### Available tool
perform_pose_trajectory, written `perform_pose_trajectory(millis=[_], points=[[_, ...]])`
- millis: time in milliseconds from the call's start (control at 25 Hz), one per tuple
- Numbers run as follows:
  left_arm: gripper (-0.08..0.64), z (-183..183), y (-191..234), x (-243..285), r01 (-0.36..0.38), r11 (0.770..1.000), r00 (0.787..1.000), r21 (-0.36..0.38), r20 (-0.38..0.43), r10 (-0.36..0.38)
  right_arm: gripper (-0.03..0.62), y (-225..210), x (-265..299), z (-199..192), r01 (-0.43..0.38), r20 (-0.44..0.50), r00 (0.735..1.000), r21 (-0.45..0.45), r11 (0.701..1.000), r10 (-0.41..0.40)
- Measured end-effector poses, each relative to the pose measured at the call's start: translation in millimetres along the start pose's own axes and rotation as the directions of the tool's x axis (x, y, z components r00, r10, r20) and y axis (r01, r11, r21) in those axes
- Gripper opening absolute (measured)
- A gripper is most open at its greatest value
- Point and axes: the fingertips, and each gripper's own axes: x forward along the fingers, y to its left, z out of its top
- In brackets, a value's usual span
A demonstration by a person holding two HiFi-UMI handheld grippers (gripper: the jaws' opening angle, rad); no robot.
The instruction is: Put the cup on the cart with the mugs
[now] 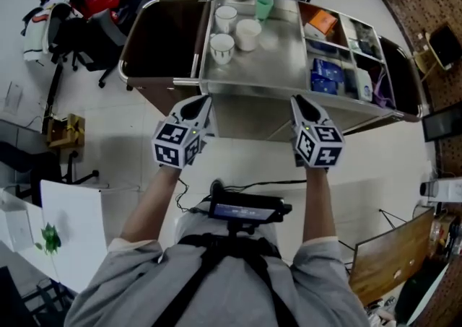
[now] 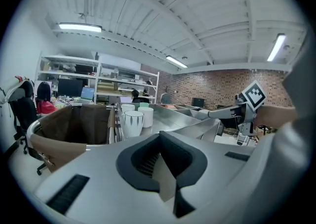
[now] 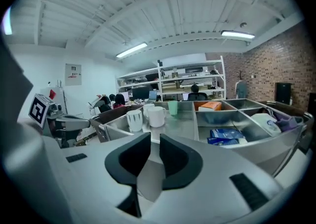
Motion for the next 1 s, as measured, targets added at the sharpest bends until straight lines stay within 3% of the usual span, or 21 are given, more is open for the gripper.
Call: perform_pose_trajectory(millis=[200,440,1000], points=[[0.0,-22.8,-12.0,-13.9,-0.059,0.998,0.998,-0.034,-0.03,0.058,0.04,-19.7,-32.1,-29.3,-0.009,0.0,1.0,0.079,0.997,0.009],[0.0,-31.6,-22.9,-31.2,-0.115,0.992,0.993,-0.045,-0.028,0.114,0.017,-28.8,-55.4,-42.3,-0.024,0.0,1.0,0.066,0.998,0.024],[0.0,-46.5,-48.8,-59.9,-0.16,0.985,0.987,-0.061,-0.03,0.159,0.006,-27.5,-86.0,-74.1,-0.053,-0.026,0.998,0.07,0.996,0.055]])
